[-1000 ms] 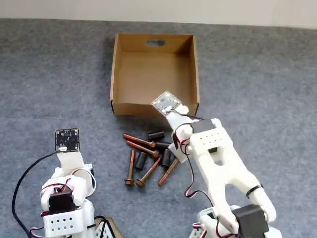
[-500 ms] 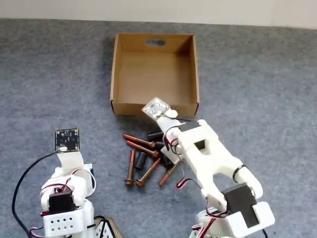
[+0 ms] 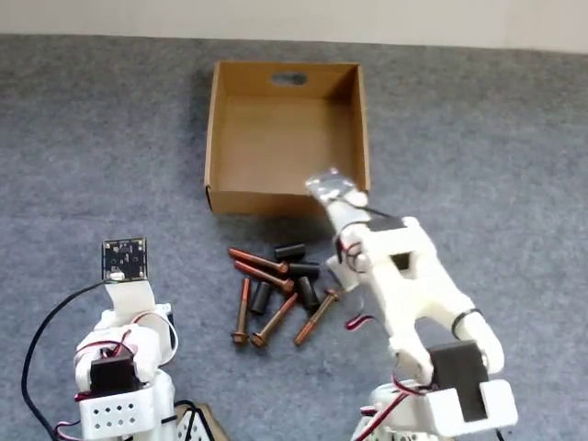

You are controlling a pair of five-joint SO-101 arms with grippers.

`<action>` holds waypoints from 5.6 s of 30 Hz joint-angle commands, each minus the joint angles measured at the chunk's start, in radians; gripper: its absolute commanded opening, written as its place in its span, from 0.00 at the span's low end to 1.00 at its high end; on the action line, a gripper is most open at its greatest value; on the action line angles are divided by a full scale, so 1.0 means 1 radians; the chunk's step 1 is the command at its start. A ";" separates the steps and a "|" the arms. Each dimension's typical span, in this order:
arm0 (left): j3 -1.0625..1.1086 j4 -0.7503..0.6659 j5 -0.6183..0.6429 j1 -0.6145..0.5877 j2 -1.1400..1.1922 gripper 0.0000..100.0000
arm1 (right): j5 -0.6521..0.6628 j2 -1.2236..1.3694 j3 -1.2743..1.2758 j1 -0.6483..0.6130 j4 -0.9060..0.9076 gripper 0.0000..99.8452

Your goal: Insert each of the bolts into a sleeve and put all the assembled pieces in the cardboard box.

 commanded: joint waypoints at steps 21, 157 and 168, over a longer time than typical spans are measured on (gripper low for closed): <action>0.016 0.003 -0.003 0.013 -0.010 0.01 | -0.190 -0.628 0.527 0.091 0.047 0.16; -0.458 -0.236 -0.236 0.582 1.185 0.01 | -0.450 -1.325 0.960 0.090 -0.236 0.01; -0.559 -0.207 -0.859 0.206 1.178 0.02 | -0.450 -1.325 0.960 0.090 -0.236 0.01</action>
